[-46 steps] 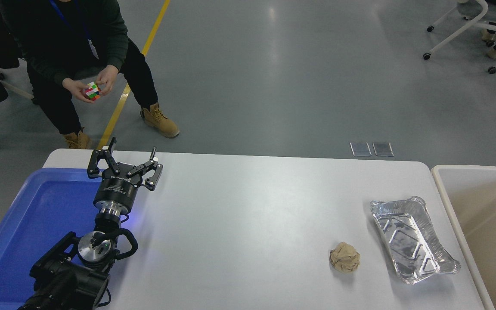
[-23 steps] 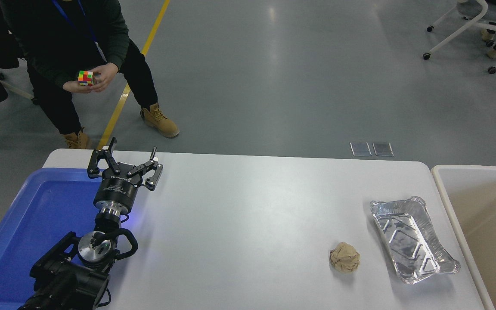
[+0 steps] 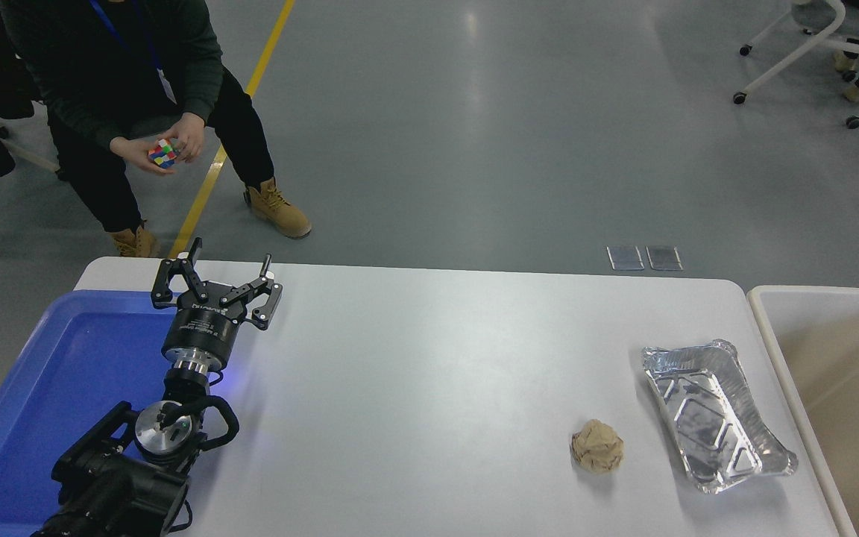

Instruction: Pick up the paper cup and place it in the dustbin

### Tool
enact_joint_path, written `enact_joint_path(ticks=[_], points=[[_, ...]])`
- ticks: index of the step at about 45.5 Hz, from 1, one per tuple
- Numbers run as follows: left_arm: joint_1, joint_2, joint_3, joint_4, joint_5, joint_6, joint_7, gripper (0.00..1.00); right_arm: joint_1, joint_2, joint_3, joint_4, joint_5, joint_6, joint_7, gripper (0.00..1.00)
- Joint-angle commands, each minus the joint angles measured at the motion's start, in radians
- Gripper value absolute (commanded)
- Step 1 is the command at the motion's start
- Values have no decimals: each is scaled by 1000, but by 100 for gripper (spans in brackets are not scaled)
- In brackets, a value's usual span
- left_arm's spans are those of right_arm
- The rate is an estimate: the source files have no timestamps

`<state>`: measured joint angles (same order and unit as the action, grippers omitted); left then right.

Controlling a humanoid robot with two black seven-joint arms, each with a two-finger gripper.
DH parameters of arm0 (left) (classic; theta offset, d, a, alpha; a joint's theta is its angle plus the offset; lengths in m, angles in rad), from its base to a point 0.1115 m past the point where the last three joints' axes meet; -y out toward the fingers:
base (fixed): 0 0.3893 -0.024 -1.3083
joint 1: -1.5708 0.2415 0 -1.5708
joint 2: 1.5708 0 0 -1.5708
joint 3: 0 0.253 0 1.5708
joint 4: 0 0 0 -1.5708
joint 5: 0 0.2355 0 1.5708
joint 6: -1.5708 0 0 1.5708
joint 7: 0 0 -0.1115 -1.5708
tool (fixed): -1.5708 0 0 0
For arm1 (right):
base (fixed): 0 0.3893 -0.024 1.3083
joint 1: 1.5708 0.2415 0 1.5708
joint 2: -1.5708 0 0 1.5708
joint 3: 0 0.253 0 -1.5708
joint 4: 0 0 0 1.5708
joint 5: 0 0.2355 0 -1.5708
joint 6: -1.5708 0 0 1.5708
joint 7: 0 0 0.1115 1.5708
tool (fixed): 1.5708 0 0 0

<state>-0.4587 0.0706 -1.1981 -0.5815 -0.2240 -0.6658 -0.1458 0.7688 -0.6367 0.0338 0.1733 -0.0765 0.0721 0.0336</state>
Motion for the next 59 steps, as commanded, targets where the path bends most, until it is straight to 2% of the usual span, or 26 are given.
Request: enact_joint_path(ticks=[1,8,17,26,32,39,51,59], points=[[0,0,0,0,0,0,0,99,235,-286,-146,421,-132,6,0,100],[0,0,0,0,2,0,0,99,473,-391,-319,665,-278,8,0,100],[0,0,3,0,2,0,0,99,921,-391,-770,871,-293,9,2,100],[0,0,3,0,2,0,0,99,1274,-215,-1153,1008,-276,11,5,100],[0,0,3,0,2,0,0,99,1406,-65,-1293,1069,-272,11,5,100],[0,0,3,0,2,0,0,99,1526,60,-1361,1173,-273,37,5,100],[0,0,3,0,0,0,0,99,1691,253,-1356,1284,-272,336,5,100],[0,0,3,0,0,0,0,99,1719,337,-1321,1361,-217,417,8,100]])
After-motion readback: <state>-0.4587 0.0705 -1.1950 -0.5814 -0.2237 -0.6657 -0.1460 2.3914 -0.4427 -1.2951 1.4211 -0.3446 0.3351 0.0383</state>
